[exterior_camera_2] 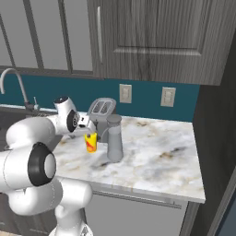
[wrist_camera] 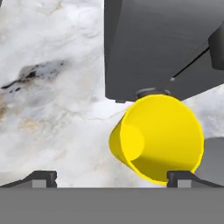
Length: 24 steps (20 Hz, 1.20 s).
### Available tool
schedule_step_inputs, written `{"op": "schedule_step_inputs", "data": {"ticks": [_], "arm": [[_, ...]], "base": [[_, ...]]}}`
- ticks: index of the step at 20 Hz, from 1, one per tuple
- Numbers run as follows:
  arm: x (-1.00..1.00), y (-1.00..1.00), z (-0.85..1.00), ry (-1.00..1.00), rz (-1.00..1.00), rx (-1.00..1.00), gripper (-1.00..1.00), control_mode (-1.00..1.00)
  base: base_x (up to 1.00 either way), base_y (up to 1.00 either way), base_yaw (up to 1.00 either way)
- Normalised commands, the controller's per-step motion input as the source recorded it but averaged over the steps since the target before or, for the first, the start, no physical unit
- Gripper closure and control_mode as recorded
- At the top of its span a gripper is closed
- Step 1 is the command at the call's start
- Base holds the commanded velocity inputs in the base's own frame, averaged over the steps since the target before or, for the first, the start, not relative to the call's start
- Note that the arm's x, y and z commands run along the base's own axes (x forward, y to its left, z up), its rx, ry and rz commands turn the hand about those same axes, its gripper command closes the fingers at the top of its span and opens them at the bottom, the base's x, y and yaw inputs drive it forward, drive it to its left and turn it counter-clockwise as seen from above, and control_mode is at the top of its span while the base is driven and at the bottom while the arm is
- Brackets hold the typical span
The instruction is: Place the pitcher and cup on the dining counter for serving.
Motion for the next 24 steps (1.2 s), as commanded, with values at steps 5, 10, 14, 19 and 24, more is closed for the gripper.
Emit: {"op": "schedule_step_inputs", "data": {"ticks": [5,10,14,19,24], "arm": [[0.09,-0.04,-0.36,0.0,0.0,-0.02,-1.0,-1.0],[0.07,-0.04,-0.32,0.0,0.0,-0.01,-1.0,-1.0],[0.0,-0.05,-0.29,0.0,0.0,0.0,-1.0,-1.0],[0.0,-0.07,-0.24,0.0,0.0,0.0,-1.0,-1.0],[0.0,-0.03,-0.11,0.0,0.0,0.0,-1.0,-1.0]], "base": [[0.0,0.0,0.0],[0.0,0.0,0.0],[0.0,0.0,0.0],[0.0,0.0,0.0],[0.0,0.0,0.0]]}}
